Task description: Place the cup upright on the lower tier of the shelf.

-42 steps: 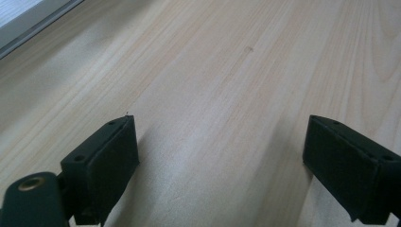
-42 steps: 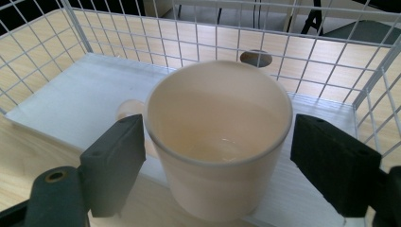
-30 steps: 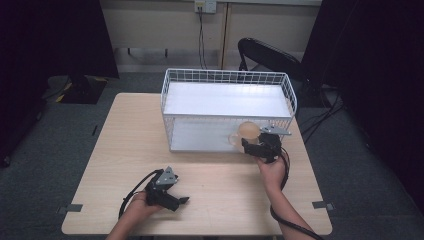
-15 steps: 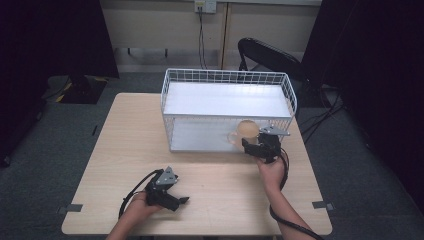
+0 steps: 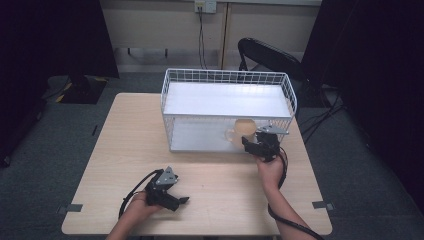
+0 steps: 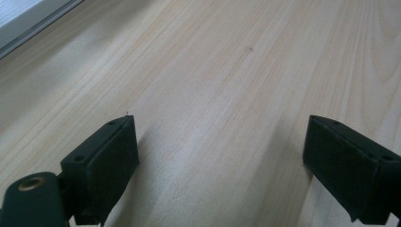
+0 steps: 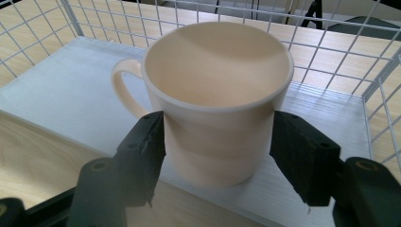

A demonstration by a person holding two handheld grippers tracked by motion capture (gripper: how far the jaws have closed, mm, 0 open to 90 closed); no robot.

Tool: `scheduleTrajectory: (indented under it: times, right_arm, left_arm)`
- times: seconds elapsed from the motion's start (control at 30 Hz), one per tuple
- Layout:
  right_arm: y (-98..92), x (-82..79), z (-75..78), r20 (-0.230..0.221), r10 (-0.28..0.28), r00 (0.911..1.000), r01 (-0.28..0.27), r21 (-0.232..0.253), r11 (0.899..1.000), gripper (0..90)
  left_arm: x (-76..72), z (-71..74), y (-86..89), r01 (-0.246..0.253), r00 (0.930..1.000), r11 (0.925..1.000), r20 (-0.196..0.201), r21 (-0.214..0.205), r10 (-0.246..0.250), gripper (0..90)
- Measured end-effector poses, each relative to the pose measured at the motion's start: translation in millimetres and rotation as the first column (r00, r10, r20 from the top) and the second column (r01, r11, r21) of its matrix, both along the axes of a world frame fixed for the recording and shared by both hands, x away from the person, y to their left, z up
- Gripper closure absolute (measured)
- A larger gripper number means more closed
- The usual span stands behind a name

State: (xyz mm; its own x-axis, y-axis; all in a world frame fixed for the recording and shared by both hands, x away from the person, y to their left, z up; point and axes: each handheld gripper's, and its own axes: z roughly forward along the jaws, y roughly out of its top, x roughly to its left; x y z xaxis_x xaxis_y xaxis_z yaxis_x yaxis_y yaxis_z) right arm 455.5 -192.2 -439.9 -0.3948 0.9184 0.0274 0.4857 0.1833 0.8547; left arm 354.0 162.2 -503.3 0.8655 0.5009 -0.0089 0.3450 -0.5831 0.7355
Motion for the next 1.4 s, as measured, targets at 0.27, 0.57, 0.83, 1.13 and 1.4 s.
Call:
scheduleTrajectory:
  times: [0.27,0.57,0.83,1.13,1.4]
  right_arm:
    - [1.5,2.8,-0.2,-0.003,0.006,1.0,-0.006,-0.003,1.0,44.2]
    - [2.9,3.8,-0.6,0.001,0.002,1.0,-0.002,-0.013,1.0,51.6]
    - [4.9,5.1,0.0,0.008,-0.004,1.0,0.005,-0.035,0.999,56.0]
    - [5.1,6.9,-0.7,0.007,-0.006,1.0,0.006,-0.038,0.999,60.3]
    - [4.4,7.4,-1.0,0.006,-0.006,1.0,0.006,-0.031,1.0,64.8]
  left_arm:
    - [0.0,0.0,0.0,0.0,1.0,1.0,0.0,0.0,0.0,10.7]
    - [0.0,0.0,0.0,0.0,1.0,1.0,0.0,0.0,0.0,10.7]
    - [0.0,0.0,0.0,0.0,1.0,1.0,0.0,0.0,0.0,10.7]
    - [-0.3,0.0,0.0,-0.003,1.0,1.0,0.0,0.0,0.003,10.7]
    - [-0.3,0.0,0.0,-0.003,1.0,1.0,0.0,0.0,0.003,10.7]
